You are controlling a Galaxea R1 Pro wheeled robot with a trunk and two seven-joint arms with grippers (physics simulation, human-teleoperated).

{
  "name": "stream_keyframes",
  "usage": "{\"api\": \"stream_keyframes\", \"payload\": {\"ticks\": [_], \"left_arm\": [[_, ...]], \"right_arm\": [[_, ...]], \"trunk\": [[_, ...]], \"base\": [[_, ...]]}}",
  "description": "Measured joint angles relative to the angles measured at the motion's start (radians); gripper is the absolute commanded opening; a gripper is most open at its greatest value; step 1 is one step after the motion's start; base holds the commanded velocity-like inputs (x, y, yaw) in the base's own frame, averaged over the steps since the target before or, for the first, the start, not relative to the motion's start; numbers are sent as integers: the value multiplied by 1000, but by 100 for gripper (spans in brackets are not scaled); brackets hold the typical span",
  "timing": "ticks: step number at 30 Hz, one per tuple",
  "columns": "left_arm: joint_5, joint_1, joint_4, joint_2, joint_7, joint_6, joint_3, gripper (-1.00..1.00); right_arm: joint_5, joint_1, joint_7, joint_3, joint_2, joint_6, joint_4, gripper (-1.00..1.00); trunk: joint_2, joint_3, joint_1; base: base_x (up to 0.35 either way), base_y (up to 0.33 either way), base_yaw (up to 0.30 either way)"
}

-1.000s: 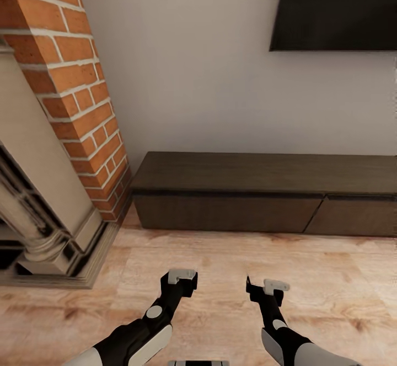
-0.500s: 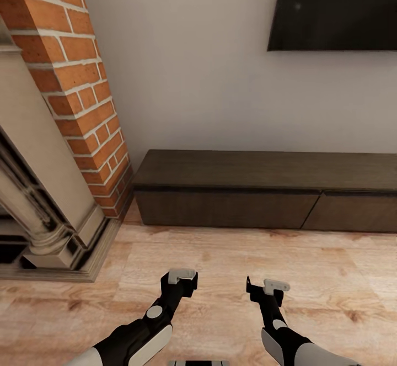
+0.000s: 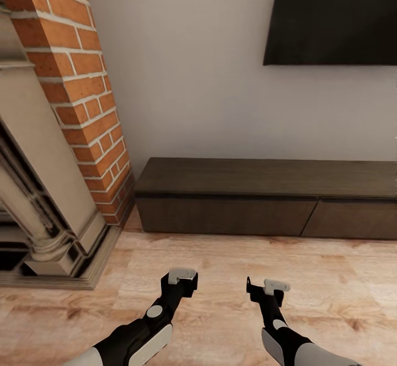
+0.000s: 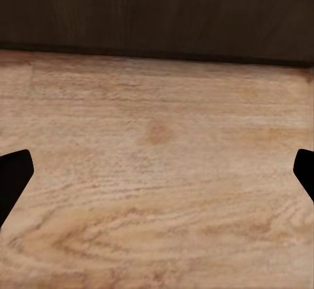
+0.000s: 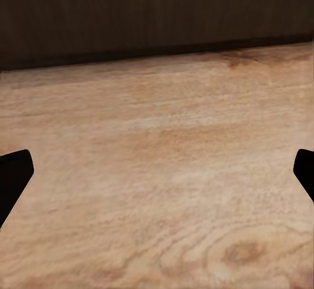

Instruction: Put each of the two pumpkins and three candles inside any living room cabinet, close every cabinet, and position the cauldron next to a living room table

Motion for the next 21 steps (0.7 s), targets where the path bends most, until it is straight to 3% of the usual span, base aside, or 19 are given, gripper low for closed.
{"api": "stream_keyframes", "payload": {"ticks": [10,17,21], "left_arm": [[4,0,0,0,0,40,6,100],[9,-1,-8,-4,0,148,89,100],[8,-1,-10,-6,0,184,108,100]], "right_arm": [[0,0,0,0,-2,0,0,100],[0,0,0,0,-3,0,0,100],[0,0,0,-1,-3,1,0,100]], "trunk": [[2,39,-4],[4,66,-8],[5,81,-9]], "base": [[0,0,0],[0,0,0],[0,0,0]]}}
